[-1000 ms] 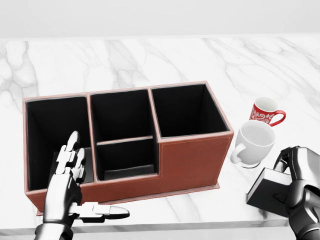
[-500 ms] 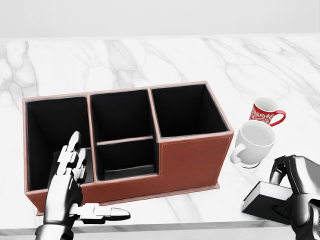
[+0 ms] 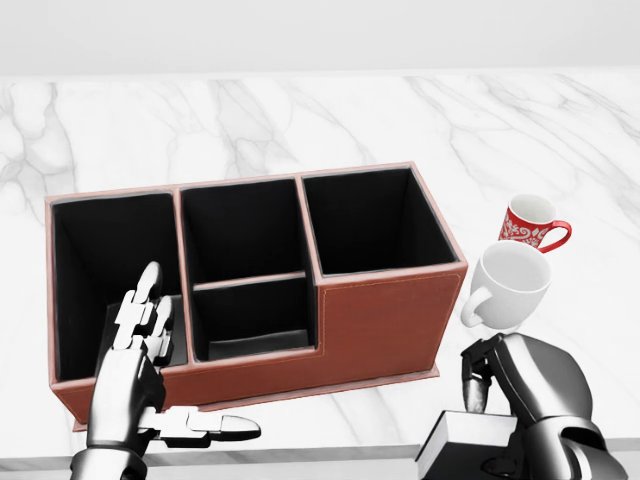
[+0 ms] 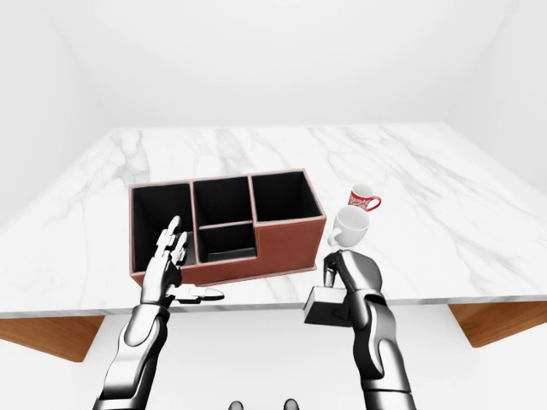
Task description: Pick up the book and place it in the right compartment of the caddy.
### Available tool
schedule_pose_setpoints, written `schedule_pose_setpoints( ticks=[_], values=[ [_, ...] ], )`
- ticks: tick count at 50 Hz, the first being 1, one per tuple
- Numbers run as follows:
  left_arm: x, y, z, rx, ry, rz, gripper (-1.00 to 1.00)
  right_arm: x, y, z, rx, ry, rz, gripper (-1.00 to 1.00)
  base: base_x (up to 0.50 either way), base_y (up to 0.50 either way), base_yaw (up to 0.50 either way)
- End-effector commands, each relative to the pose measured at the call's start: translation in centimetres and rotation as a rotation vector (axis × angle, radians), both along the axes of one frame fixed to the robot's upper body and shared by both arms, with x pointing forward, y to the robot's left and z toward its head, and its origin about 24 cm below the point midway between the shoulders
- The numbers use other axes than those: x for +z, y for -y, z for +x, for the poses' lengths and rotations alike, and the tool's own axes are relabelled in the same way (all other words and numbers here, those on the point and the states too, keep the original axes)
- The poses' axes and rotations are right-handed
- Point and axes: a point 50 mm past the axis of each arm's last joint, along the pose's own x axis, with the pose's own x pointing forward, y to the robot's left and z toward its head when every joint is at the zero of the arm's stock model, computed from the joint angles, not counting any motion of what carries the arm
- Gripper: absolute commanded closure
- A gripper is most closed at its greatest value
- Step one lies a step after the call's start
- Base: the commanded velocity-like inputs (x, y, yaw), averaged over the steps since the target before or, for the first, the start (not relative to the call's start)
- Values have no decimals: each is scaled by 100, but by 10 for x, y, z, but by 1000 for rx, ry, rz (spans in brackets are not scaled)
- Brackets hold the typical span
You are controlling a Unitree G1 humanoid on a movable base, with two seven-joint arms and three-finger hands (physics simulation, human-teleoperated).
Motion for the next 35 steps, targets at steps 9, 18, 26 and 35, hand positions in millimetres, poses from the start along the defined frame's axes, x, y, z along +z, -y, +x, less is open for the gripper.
schedule_pose_setpoints(
  ticks=[9, 18, 26, 35],
  values=[
    [-2, 0, 0, -2, 1, 2, -100, 56, -11, -24, 43, 47, -144, 100, 0, 0, 0],
    [-2, 1, 0, -2, 1, 2, -100, 80, -17, -34, 40, 72, -203, 100, 0, 0, 0],
    [-1, 0, 0, -1, 2, 2, -100, 101, -22, -41, 37, 96, -246, 100, 0, 0, 0],
    [0, 0, -1, -3, 3, 2, -100, 125, -30, -44, 39, 141, -285, 100, 0, 0, 0]
  ],
)
